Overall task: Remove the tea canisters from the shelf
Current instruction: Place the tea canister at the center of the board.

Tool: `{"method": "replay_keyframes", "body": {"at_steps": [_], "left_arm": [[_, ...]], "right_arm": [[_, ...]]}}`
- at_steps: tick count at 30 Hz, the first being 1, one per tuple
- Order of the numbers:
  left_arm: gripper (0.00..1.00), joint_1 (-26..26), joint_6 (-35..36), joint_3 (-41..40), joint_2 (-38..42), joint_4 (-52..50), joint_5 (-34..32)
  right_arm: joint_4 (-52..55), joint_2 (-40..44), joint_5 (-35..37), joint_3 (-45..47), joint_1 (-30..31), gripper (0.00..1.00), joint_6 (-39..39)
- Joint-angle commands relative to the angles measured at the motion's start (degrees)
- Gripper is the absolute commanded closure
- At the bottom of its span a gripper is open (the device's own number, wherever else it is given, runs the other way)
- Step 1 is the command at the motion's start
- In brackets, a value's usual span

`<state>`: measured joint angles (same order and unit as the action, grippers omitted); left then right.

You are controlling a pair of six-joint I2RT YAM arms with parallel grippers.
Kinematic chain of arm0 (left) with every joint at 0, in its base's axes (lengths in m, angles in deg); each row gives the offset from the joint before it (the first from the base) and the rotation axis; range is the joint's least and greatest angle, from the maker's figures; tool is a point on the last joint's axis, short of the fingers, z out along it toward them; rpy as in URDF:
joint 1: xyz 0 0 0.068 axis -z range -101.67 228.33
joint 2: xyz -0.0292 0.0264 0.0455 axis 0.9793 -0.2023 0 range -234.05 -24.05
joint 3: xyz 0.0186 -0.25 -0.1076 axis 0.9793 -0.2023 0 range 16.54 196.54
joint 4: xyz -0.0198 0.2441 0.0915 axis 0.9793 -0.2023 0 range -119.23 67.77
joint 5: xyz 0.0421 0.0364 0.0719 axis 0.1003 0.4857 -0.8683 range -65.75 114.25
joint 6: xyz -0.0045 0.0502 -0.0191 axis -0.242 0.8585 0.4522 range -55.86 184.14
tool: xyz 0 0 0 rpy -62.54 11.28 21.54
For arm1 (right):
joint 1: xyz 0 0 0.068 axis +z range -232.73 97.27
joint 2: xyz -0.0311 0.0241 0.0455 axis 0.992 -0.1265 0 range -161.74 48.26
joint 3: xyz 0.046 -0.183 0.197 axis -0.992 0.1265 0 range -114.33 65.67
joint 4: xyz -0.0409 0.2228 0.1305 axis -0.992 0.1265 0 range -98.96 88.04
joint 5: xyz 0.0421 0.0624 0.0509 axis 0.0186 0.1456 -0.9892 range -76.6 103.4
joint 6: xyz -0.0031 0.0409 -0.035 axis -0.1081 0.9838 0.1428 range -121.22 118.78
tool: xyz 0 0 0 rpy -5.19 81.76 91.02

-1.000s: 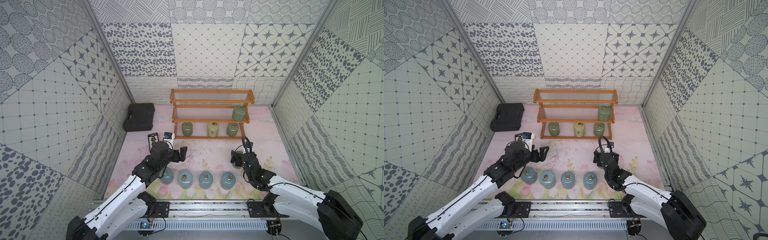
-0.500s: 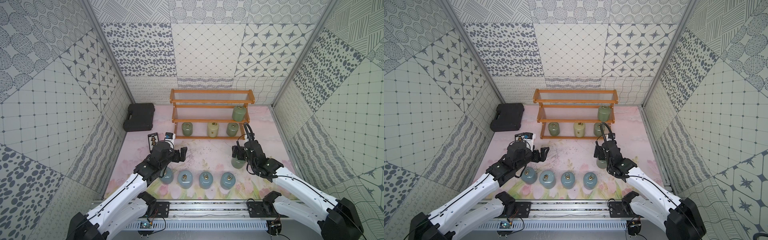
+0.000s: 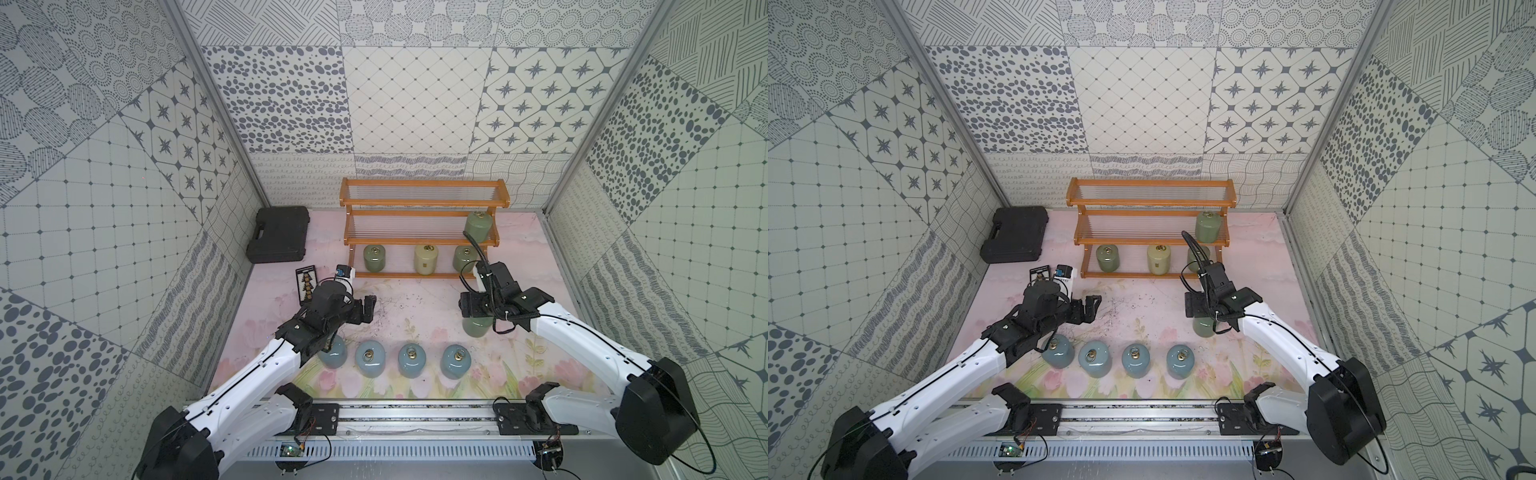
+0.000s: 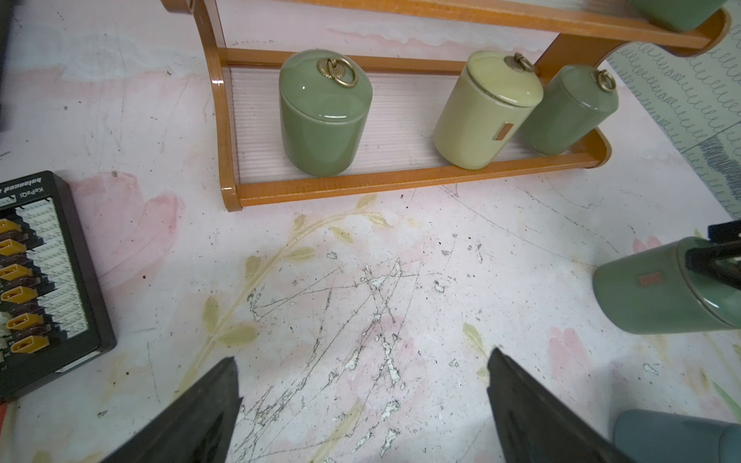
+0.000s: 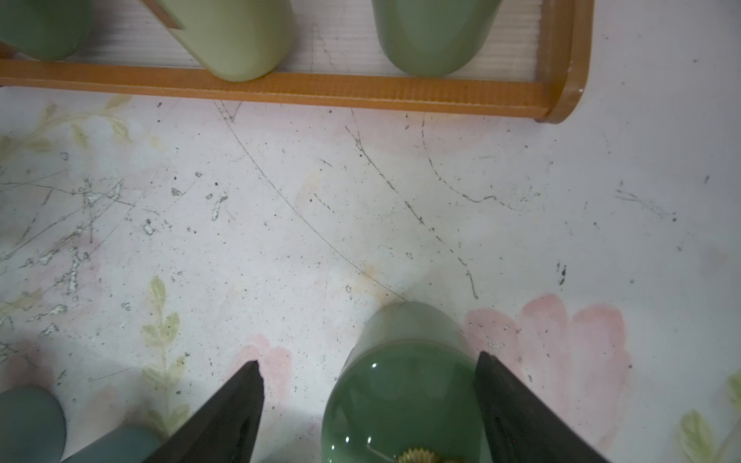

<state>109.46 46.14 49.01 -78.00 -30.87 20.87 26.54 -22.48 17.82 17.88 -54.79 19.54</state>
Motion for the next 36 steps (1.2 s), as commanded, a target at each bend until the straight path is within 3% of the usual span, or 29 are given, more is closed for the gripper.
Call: {"method": "replay_keyframes", "body": {"at_steps": [1,10,27,36], "left_arm": [[0.00,-0.11,1.74,1.18,-1.30,3.35,0.50],[0.00,-0.11,1.61,1.04,-2.64,3.90,1.30],[0.00,-0.20,2.79,-0.16,-3.70,4.87,0.98],[0.00,-0.24,2.95,-1.00,-3.75,4.96,0.74]], "right_arm": [[4.67,-1.36,-0.85,-1.91,-0.30,0.16,-0.83],[11.60,-5.19,0.82,-2.90,-0.17,0.19,-0.59],[22.09,-2.82,3.32,-0.14,1.06,0.20,8.11],[25.72,-3.73,6.69,-1.65,2.71,0.16,10.97]]}}
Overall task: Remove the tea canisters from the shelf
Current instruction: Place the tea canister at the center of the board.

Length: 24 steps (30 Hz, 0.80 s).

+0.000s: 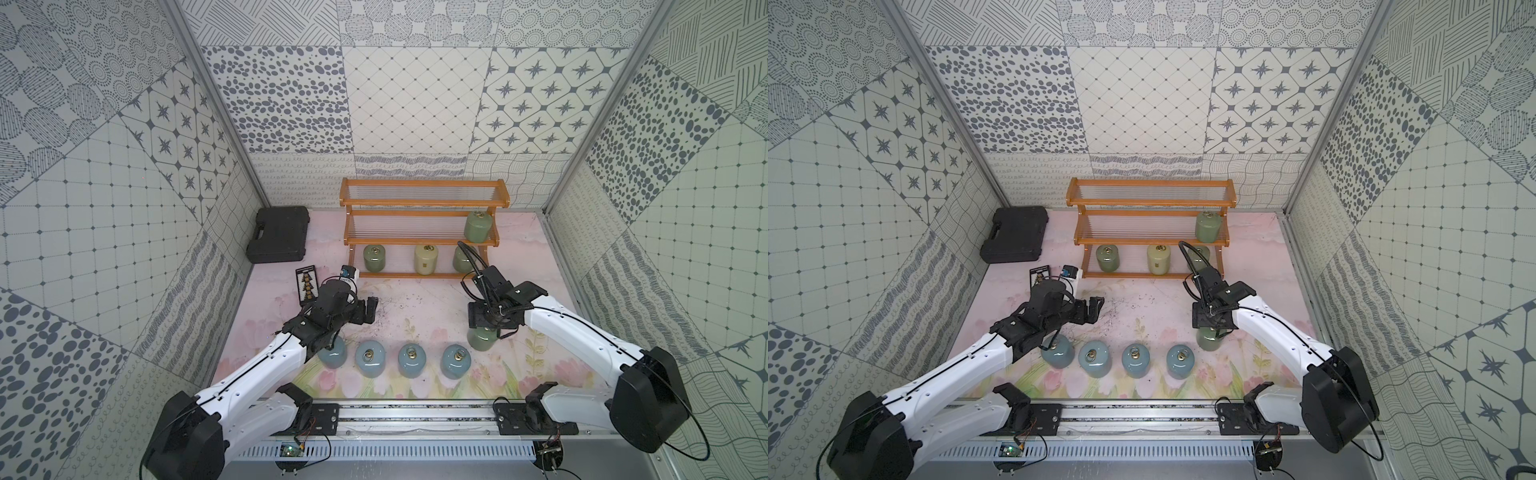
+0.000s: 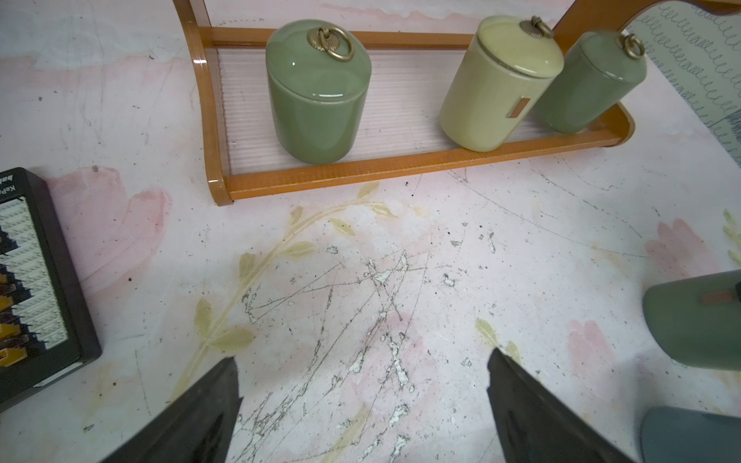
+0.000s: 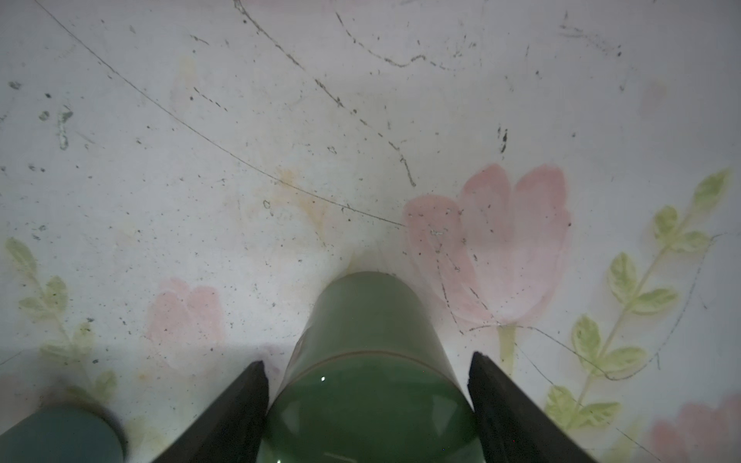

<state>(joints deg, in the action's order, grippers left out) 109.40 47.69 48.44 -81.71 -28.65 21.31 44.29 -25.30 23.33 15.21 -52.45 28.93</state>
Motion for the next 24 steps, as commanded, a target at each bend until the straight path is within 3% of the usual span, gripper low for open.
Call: {"method": "replay_keyframes", "body": {"at_steps": [1,7,24], "left_arm": [[0.00,-0.14,1.50,-0.44,0.02,2.79,0.07],[0.00,-0.16,1.60,-0.39,-0.75,3.73,0.27],[0.00,-0.22,1.33,0.04,-1.31,3.67,0.72]], "right_arm": [[7.79,-0.09,1.81,0.98,0.39,0.15,1.71],[5.01,3.01,0.55,-1.82,0.30,0.11,0.00],[-4.07,-6.23,-6.74,-8.63,6.25,0.11,-2.50]]}}
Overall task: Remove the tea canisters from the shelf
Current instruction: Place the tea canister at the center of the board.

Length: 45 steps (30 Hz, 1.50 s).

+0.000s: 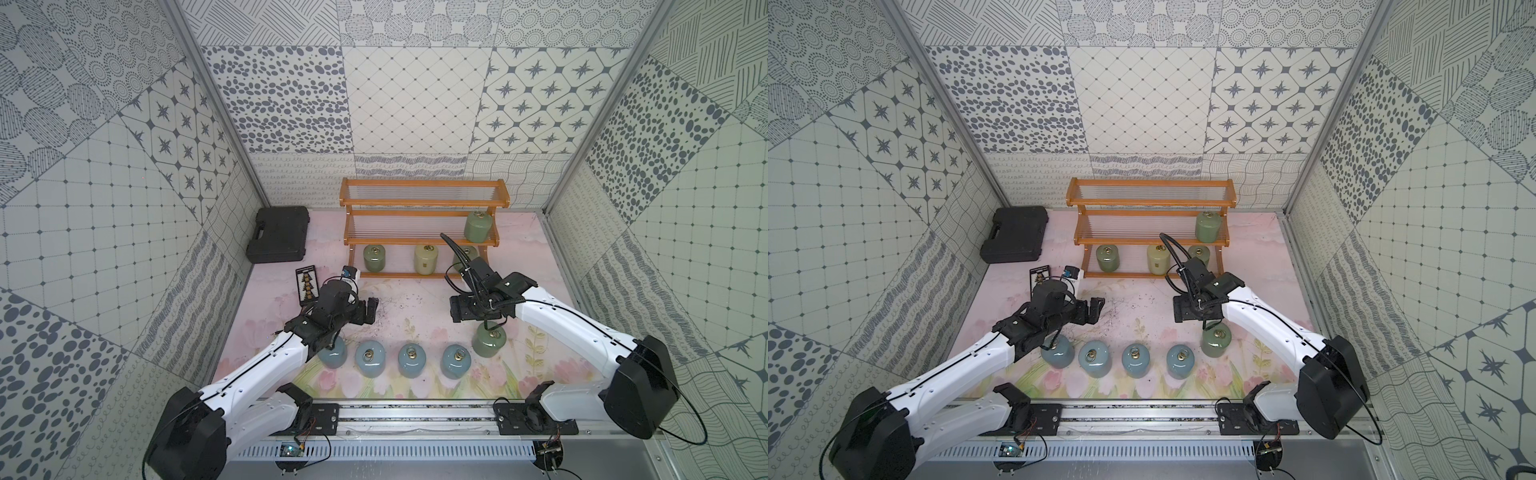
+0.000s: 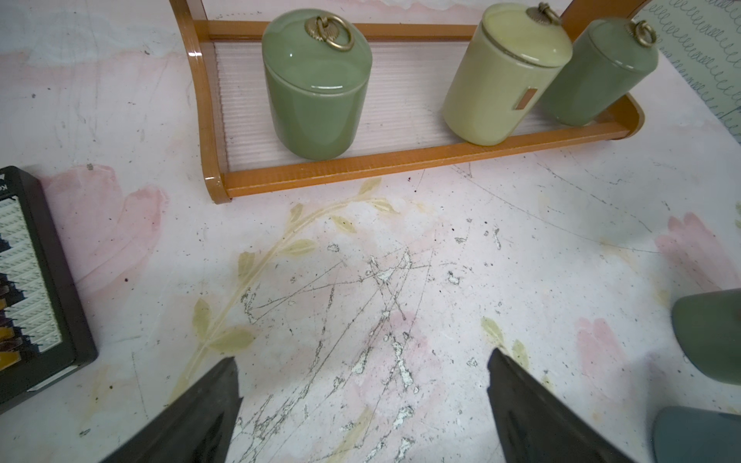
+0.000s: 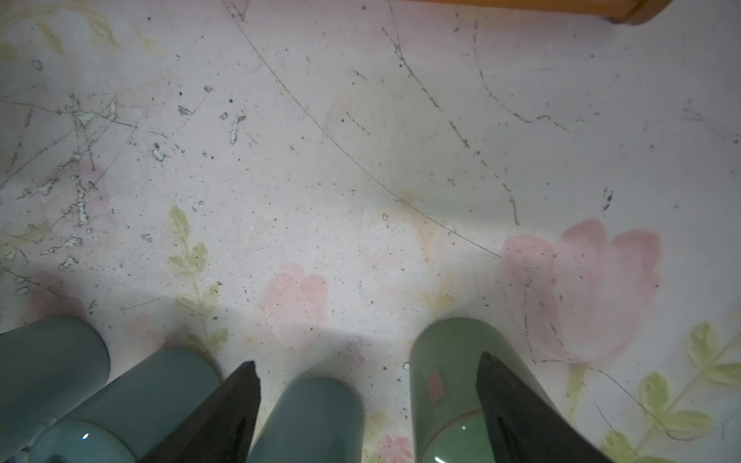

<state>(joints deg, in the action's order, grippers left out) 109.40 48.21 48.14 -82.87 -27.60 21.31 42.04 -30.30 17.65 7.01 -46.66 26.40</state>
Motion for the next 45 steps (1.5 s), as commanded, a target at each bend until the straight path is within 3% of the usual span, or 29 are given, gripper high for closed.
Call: {"method": "replay_keyframes", "body": {"at_steps": [1,6,23,36,39,45], "left_arm": [[0.00,-0.24,0.79,0.33,-0.15,2.64,0.79],[0.00,-0.22,0.80,0.06,-0.23,2.59,0.70],[0.00,-0.22,0.54,-0.61,-0.08,2.71,0.74],[0.00,-0.24,0.15,-0.05,-0.21,2.64,1.18],[0.00,-0.21,0.34,0.95,-0.90,2.96,2.13],[0.00,-0.21,0.54,3.12,-3.32,4.36,3.94]], "right_arm": [[-1.94,-1.36,-0.94,0.16,0.42,0.11,0.47],[-0.04,-0.52,1.70,2.59,0.39,0.11,2.48],[1.81,4.62,0.63,8.71,-0.98,0.11,6.04],[-3.44,6.99,0.52,4.14,-3.17,0.06,2.93],[-6.98,8.91,-0.40,3.03,-4.55,0.02,1.15],[-13.62,14.16,4.58,0.46,-6.28,0.01,-4.56]]}}
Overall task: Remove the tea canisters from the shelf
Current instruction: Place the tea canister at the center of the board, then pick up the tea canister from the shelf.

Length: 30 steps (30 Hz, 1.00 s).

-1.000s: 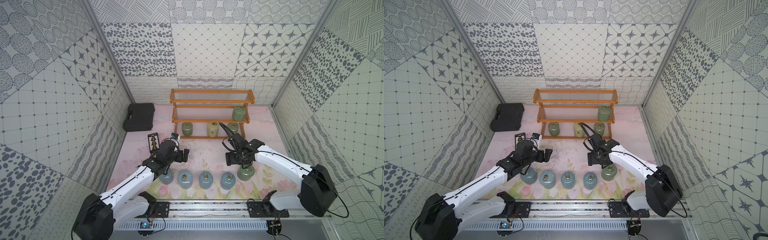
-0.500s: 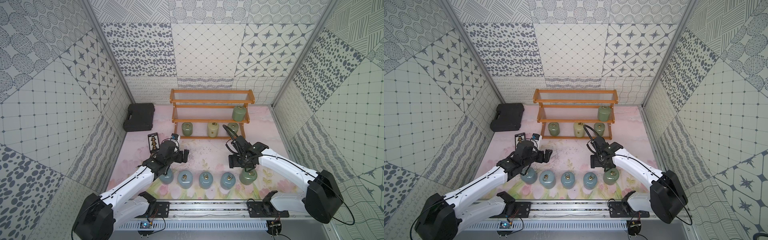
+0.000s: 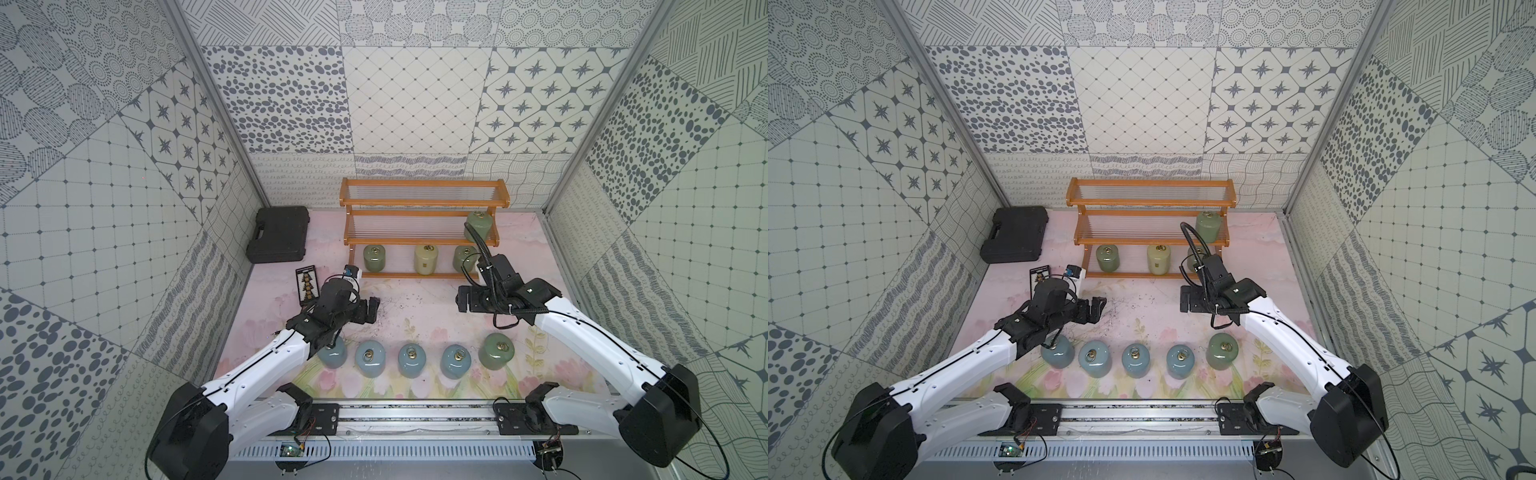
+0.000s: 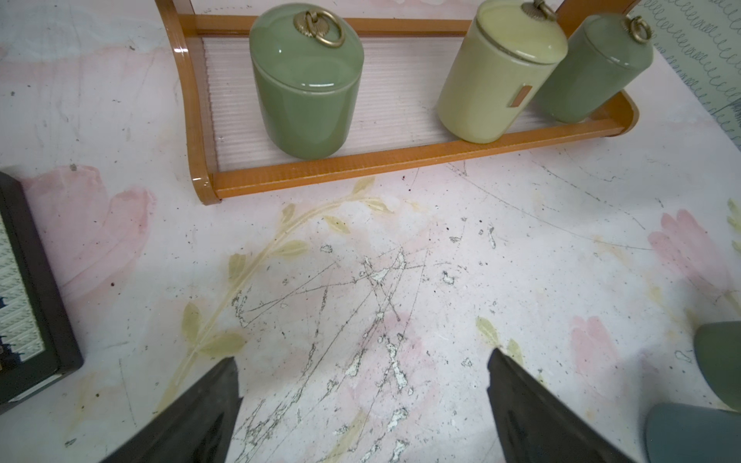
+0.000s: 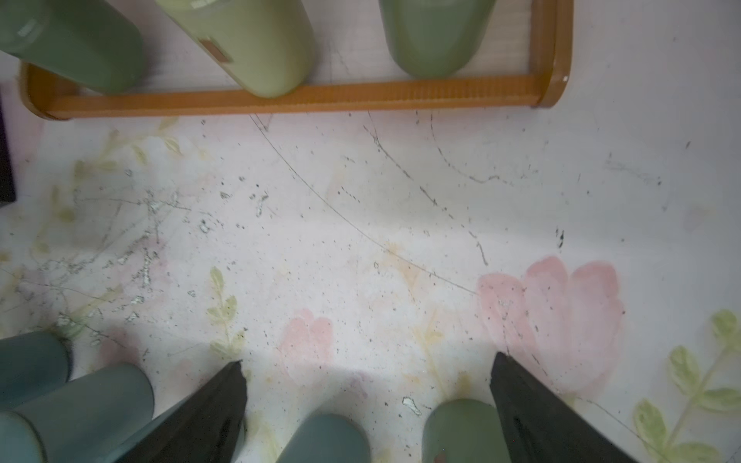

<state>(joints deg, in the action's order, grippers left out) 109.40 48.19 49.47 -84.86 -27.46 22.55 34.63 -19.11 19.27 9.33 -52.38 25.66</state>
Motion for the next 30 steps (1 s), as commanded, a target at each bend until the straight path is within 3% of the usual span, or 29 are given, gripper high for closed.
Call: {"method": "replay_keyframes", "body": {"at_steps": [1,7,16,30], "left_arm": [[0.00,-0.23,0.56,2.03,-1.57,4.73,2.96],[0.00,-0.22,0.31,3.00,-2.95,7.20,4.98],[0.00,0.04,-0.84,3.66,-4.18,8.01,7.42],[0.00,0.66,-2.36,3.33,-4.61,9.72,7.96]], "right_arm": [[-8.41,4.47,3.84,-1.57,-0.95,0.01,-4.72],[-18.39,9.44,5.41,1.68,-4.95,0.00,-7.31],[-24.99,7.50,3.08,2.63,-9.30,0.00,-12.30],[-43.20,-5.58,0.19,0.94,-13.09,0.00,-18.46]]}}
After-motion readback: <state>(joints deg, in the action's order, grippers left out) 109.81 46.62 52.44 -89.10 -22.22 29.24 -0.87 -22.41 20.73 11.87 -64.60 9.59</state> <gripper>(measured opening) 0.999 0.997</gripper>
